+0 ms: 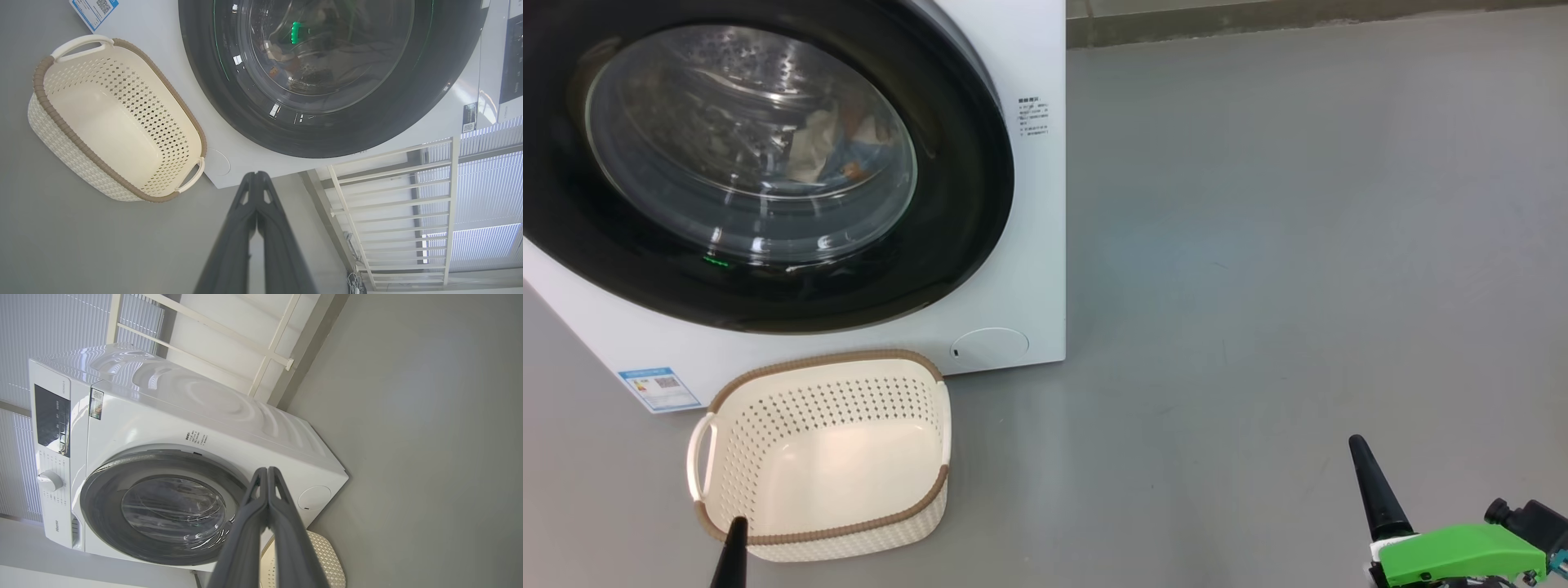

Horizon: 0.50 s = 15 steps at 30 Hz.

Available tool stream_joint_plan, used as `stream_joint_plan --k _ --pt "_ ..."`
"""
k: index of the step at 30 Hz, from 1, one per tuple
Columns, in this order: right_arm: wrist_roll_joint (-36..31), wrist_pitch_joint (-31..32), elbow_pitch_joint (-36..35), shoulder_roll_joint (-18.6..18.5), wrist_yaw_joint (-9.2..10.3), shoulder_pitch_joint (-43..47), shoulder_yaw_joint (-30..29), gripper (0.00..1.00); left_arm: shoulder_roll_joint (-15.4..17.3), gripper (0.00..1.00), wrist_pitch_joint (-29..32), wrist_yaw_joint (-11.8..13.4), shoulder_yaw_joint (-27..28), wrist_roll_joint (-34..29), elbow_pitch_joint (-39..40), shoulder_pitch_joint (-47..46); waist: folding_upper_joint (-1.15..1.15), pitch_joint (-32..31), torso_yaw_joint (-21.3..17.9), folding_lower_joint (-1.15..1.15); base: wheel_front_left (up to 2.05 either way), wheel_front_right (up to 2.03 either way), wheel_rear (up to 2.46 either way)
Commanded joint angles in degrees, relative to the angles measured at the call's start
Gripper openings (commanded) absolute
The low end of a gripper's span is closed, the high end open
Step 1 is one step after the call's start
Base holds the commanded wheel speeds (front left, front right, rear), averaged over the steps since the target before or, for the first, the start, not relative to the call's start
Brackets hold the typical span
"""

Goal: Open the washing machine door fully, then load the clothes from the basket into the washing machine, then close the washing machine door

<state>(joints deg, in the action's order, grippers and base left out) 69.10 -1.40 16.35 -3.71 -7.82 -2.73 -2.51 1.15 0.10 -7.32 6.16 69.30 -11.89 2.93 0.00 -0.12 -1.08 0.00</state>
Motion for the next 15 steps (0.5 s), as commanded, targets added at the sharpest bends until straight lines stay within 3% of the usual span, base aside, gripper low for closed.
stream_joint_plan --k 1,15 --pt "1.96 0.61 -1.76 -0.52 0.23 -2.77 0.59 0.00 1.24 0.00 0.56 -0.12 1.14 1.65 0.81 -3.42 0.00 0.01 0.05 0.00 0.00 0.00 0.00" --pt "11.05 3.01 -2.03 -0.46 0.27 -2.99 -0.60 0.00 1.44 0.00 2.91 -0.14 0.83 10.23 -0.38 -5.72 0.00 0.13 0.47 0.00 0.00 0.00 0.00"
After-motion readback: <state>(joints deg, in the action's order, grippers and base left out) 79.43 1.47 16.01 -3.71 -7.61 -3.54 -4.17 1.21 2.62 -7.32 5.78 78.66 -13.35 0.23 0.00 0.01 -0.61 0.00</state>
